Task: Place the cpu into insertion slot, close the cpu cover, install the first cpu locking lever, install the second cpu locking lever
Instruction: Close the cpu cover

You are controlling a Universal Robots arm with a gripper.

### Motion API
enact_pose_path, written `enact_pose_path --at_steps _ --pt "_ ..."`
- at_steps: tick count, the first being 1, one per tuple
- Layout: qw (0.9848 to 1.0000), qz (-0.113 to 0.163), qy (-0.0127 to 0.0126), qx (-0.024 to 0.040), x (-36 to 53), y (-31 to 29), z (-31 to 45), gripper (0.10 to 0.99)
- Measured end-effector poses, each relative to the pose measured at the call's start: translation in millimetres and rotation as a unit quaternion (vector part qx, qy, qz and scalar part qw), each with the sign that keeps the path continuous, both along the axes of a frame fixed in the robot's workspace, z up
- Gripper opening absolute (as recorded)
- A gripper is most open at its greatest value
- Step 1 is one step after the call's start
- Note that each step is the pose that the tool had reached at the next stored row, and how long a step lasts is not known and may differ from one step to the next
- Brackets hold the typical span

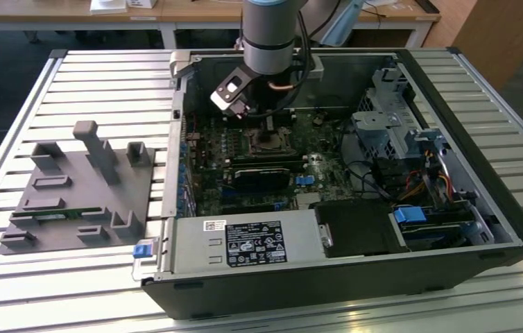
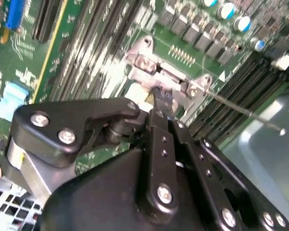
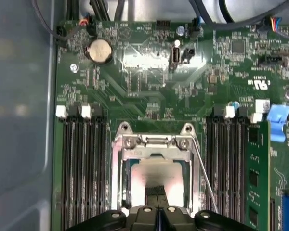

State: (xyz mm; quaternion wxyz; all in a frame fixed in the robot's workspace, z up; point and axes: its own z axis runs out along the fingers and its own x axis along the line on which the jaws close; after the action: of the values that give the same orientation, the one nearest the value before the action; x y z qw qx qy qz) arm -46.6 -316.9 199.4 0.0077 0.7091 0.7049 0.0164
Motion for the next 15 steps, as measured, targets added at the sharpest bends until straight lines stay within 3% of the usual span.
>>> enact_pose_path --at_steps 3,11,15 --pt "1.0000 0.000 -0.0002 0.0005 4.4 0.9 -0.2 0.106" --pt "1.0000 0.000 -0.0003 0.0007 4.7 1.0 5.9 0.106" --pt "1.0000 0.000 0.0013 0.0005 7.7 0.9 6.1 0.106"
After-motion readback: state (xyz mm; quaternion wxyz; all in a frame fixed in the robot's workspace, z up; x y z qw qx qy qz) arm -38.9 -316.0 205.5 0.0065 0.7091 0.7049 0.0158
